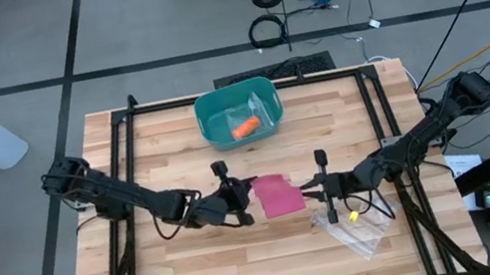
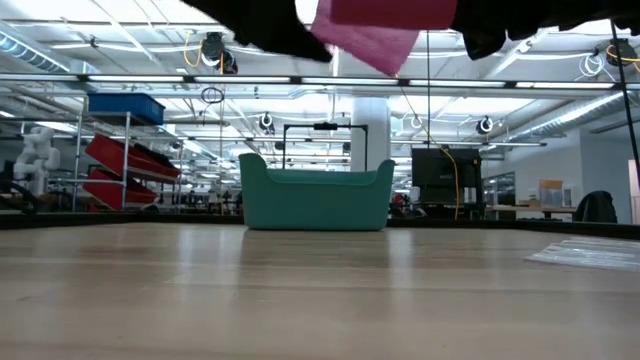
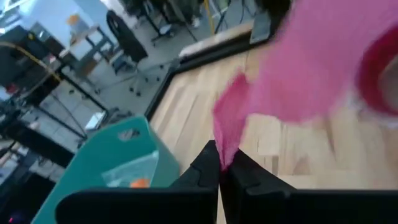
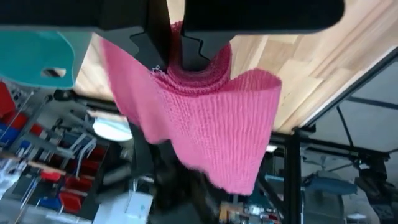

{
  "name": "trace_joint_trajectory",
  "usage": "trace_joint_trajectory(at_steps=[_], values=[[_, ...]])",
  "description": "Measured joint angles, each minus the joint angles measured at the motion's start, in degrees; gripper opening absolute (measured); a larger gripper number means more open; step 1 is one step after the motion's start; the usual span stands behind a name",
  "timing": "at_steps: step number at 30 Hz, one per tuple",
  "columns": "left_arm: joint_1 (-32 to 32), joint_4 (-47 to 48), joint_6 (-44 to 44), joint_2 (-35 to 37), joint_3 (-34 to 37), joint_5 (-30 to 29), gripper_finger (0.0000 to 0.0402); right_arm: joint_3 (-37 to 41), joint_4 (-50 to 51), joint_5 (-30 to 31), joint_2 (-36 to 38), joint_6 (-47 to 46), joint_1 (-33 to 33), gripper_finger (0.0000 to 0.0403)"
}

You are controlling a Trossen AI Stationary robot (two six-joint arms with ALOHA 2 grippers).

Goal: Roll bandage
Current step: Roll the pink bandage

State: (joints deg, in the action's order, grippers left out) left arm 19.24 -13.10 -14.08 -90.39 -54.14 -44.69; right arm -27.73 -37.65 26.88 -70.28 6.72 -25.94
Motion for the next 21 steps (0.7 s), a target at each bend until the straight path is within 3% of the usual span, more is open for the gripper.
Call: trace_joint_trajectory(at_steps=[5,9,14,17,21], values=[[1.4,-1.3,-4.7,0.2,-1.8,-3.5,0.0001,0.0,3.2,0.2,0.0,-1.9,0.1,0.0002],[2.4,-8.5,-12.7,0.2,-2.5,-7.5,0.0001,0.0,6.1,0.1,-0.1,-4.3,0.1,0.0002],[3.6,-17.0,-22.2,0.3,-4.6,-7.7,0.0001,0.0,7.6,-0.2,-1.9,-6.9,0.5,0.0002],[4.4,-17.7,-24.2,0.3,-6.6,-6.0,0.0000,0.0,7.4,-0.3,-3.4,-10.7,1.6,0.0002],[6.3,-17.8,-20.5,0.3,-7.8,1.3,0.0000,0.0,7.3,0.2,-5.3,-14.7,3.4,0.0002]])
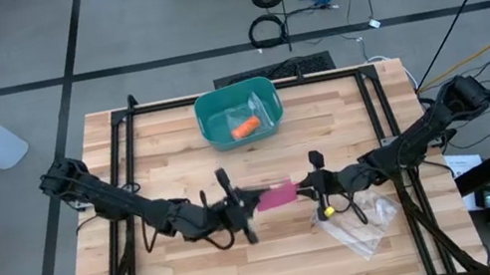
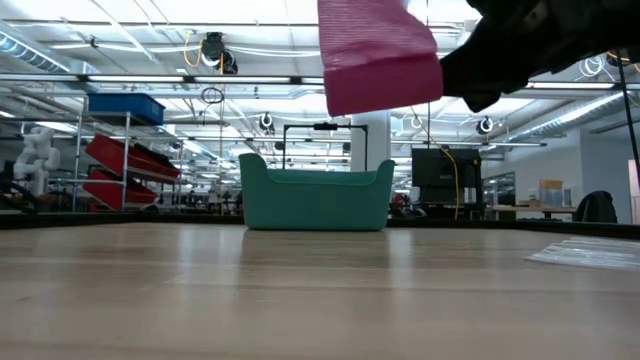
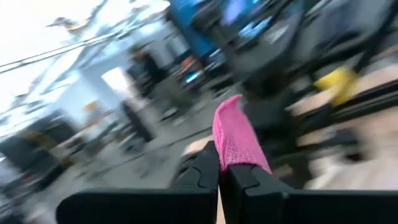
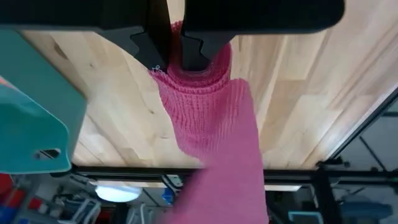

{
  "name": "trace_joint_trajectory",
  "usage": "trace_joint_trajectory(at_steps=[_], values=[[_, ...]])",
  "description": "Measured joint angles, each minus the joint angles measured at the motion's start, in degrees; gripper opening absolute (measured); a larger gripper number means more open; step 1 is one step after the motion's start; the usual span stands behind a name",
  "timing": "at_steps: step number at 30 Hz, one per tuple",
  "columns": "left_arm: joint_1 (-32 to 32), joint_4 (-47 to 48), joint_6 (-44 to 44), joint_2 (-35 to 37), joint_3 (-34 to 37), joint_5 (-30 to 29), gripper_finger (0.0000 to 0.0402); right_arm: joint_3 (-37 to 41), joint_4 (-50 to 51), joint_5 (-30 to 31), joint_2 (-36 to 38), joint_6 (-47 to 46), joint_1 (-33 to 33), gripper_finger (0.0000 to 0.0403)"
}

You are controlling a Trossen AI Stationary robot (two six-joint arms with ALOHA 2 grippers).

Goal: Roll bandage
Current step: Roll the pink bandage

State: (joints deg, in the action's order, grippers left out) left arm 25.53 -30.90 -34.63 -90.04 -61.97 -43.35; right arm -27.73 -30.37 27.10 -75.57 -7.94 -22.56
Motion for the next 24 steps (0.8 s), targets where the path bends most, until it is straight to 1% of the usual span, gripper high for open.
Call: trace_joint_trajectory(at_steps=[3,5,8,11,13,17,21,24], values=[[1.5,1.5,4.7,0.0,0.0,6.7,0.0000,0.0,-0.9,0.0,-0.3,-0.9,1.6,0.0002],[2.5,2.8,7.5,0.0,0.0,8.7,0.0000,0.0,-2.0,0.9,-0.3,-1.0,2.6,0.0002],[4.5,5.6,10.0,0.0,0.0,9.1,0.0000,0.0,-3.1,2.2,-0.1,-0.7,3.5,0.0002],[6.6,9.6,12.2,0.0,0.0,9.2,0.0000,0.0,-4.2,1.2,0.5,-0.2,4.0,0.0002],[7.7,11.9,14.9,0.0,0.0,10.4,0.0000,0.0,-5.2,1.1,1.1,0.0,4.1,0.0002],[9.2,12.4,17.7,-1.4,0.3,11.4,0.0000,0.0,-7.7,1.1,2.5,0.7,4.1,0.0002],[10.6,12.4,17.8,-2.6,0.3,11.5,0.0000,0.0,-10.7,1.1,3.2,1.8,4.1,0.0002],[11.1,14.2,17.9,-2.6,0.3,11.7,0.0000,0.0,-11.8,1.0,3.2,2.5,4.1,0.0002]])
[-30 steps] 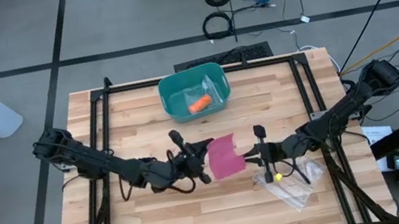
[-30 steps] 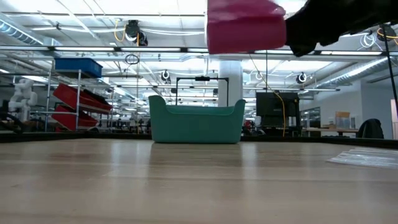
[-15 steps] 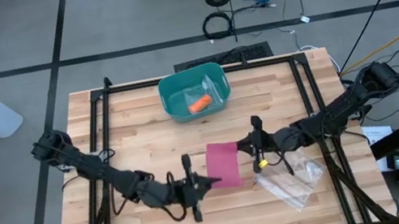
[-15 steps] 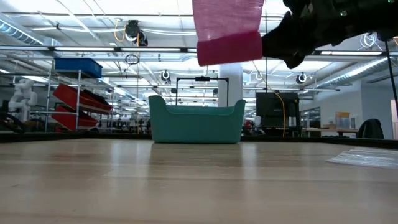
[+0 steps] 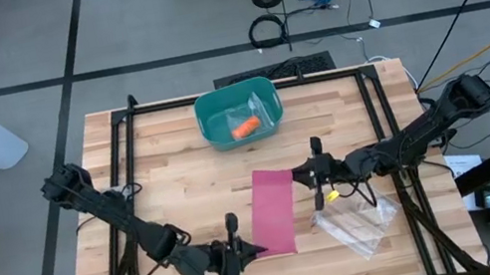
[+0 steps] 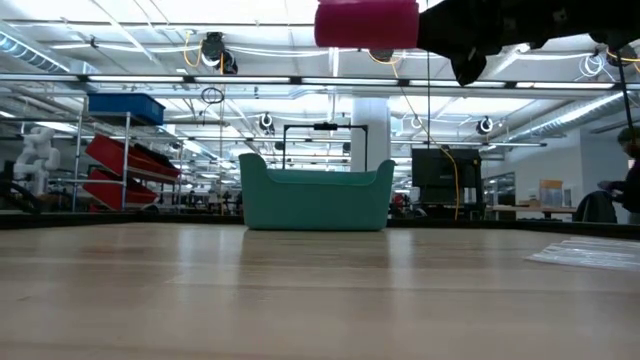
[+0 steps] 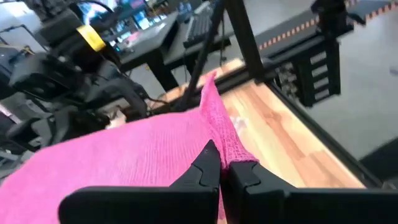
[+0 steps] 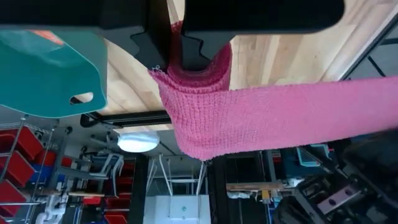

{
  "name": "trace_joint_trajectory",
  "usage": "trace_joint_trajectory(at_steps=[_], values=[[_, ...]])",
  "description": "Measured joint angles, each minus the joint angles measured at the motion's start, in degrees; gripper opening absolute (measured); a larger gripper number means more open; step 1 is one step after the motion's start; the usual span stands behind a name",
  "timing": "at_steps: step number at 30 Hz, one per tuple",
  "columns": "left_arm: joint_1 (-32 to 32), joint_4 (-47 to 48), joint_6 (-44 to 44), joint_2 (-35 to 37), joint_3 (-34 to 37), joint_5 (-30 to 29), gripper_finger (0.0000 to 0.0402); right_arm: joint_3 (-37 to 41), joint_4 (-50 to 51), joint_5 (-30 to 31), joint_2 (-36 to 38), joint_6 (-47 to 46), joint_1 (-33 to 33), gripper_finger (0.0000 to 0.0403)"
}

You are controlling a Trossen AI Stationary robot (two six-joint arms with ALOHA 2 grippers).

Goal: Roll bandage
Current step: Roll the pink bandage

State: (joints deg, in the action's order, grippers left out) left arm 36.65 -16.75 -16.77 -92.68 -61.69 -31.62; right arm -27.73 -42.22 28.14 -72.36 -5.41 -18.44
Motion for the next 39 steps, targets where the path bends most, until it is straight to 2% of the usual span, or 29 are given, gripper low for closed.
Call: trace_joint_trajectory(at_steps=[9,16,19,23,29,33,37,39], values=[[-0.9,7.3,2.7,0.0,0.0,0.1,0.0000,0.0,-3.6,-0.1,0.0,1.1,0.0,0.0002],[-2.7,8.7,6.4,0.0,0.1,1.9,0.0007,0.0,-5.4,-3.0,0.0,0.7,0.0,0.0002],[-2.8,8.9,5.9,0.0,0.1,1.9,0.0037,0.0,-5.1,-2.9,0.0,0.6,0.0,0.0002],[-2.8,12.9,8.9,0.0,0.1,-0.1,0.0101,0.0,-5.1,-2.6,0.0,1.6,0.0,0.0002],[-3.0,20.3,14.2,0.0,0.1,-10.1,0.0187,0.0,-4.6,-1.2,0.5,5.2,-0.1,0.0002],[-2.9,19.5,16.6,0.0,0.1,-16.4,0.0203,0.0,-4.8,-0.4,0.5,9.0,-0.1,0.0002],[-3.3,17.6,20.3,0.0,0.1,-16.9,0.0205,0.0,-5.1,3.4,1.0,14.7,-0.2,0.0002],[-4.1,16.5,28.0,0.0,0.1,-17.1,0.0205,0.0,-5.4,3.7,2.1,17.9,-0.5,0.0002]])
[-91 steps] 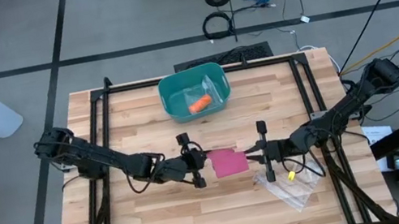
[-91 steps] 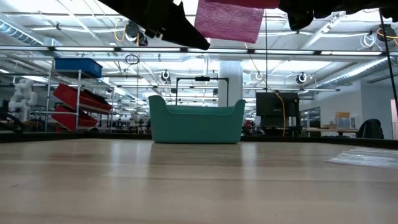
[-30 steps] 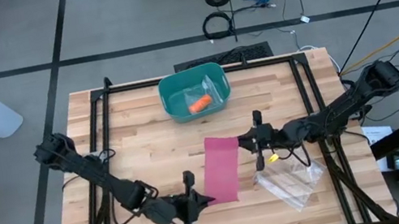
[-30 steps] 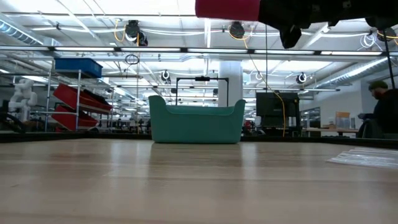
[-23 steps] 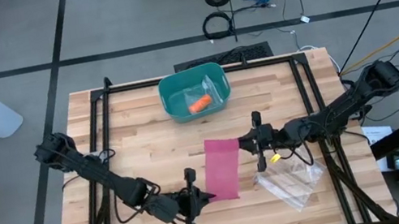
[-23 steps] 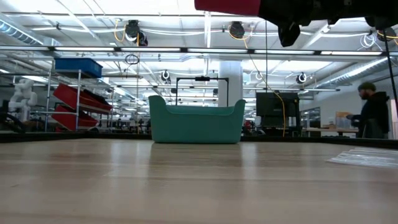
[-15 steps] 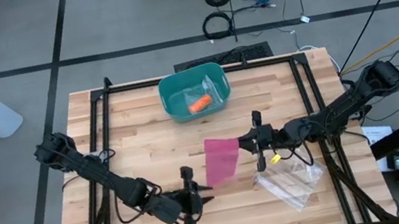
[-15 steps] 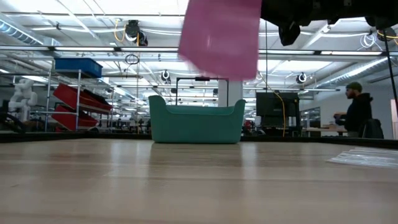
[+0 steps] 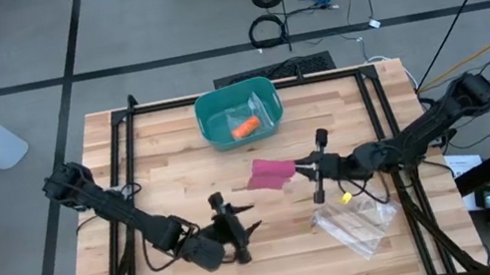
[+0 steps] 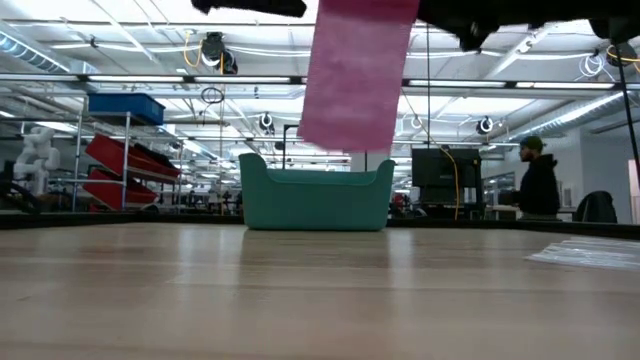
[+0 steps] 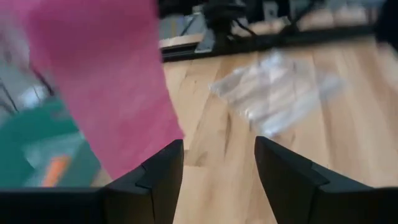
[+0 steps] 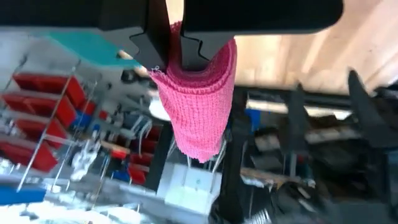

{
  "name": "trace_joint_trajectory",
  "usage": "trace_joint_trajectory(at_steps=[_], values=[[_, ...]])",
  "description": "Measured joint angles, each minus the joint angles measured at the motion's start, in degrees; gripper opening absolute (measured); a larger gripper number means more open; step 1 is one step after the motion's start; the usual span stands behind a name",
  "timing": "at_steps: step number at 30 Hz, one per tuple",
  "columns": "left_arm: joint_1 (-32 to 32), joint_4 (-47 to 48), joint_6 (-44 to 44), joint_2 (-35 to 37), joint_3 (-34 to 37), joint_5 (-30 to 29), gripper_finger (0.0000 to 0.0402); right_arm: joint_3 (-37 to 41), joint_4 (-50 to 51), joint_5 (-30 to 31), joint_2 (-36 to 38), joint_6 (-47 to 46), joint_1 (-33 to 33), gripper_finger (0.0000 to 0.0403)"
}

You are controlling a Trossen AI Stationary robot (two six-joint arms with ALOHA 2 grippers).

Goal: Roll bandage
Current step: Roll the pink bandage

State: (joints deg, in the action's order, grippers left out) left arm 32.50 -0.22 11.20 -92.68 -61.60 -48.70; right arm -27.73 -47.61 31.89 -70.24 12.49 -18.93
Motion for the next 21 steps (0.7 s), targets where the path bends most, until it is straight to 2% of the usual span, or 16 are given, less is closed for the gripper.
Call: trace_joint_trajectory(at_steps=[2,11,17,21], values=[[-1.3,-1.7,4.5,0.0,0.5,0.8,0.0205,0.0,-0.8,-0.2,1.7,2.3,-0.7,0.0002],[-5.7,-13.5,5.4,0.1,6.9,2.4,0.0206,0.0,7.6,-1.9,8.3,4.7,-4.5,0.0002],[-9.8,-14.6,7.8,-0.2,7.7,11.8,0.0206,0.0,7.9,-1.9,8.3,6.6,-5.3,0.0002],[-11.1,-16.1,3.1,-1.9,7.7,16.8,0.0206,0.0,7.8,-2.1,8.3,5.8,-5.3,0.0002]])
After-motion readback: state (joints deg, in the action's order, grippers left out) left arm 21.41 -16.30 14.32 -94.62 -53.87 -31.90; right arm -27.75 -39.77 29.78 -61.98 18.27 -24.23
